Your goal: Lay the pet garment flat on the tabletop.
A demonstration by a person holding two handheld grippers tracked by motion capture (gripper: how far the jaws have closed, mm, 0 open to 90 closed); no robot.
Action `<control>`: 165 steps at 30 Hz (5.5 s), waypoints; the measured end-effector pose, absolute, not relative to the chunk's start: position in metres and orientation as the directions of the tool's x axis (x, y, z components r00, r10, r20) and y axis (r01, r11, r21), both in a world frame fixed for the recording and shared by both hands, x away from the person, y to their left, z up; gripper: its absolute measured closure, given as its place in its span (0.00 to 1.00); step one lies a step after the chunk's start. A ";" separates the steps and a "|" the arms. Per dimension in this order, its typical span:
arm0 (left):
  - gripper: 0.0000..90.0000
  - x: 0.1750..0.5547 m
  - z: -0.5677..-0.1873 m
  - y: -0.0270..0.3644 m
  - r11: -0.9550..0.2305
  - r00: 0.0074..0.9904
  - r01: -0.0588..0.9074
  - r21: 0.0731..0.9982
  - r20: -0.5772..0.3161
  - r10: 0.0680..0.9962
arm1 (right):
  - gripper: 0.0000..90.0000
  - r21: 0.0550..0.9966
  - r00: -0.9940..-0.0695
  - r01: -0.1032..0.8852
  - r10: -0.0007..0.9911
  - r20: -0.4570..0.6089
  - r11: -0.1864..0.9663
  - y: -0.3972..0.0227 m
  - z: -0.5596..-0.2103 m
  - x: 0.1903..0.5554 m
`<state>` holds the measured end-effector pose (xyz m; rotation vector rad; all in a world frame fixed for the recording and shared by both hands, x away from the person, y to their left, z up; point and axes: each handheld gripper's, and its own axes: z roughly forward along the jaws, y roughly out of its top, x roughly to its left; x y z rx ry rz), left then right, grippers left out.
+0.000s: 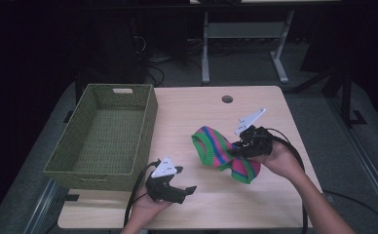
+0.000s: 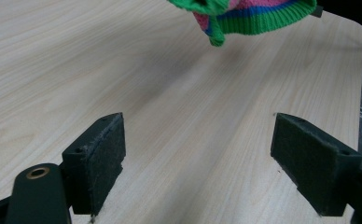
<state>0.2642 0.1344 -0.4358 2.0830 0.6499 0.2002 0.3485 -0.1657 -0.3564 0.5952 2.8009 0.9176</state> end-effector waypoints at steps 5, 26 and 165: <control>0.19 0.264 -0.435 0.135 -0.437 0.847 0.373 0.819 -0.107 0.521 | 0.82 0.588 -0.920 0.318 0.392 0.002 0.744 -0.163 -0.363 0.342; 0.19 0.263 -0.434 0.140 -0.414 0.840 0.378 0.828 -0.119 0.529 | 0.82 0.569 -0.934 0.317 0.353 0.051 0.759 -0.147 -0.396 0.332; 0.20 0.264 -0.435 0.141 -0.412 0.838 0.392 0.822 -0.135 0.528 | 0.92 0.559 -0.963 0.242 0.269 0.035 0.793 -0.109 -0.439 0.304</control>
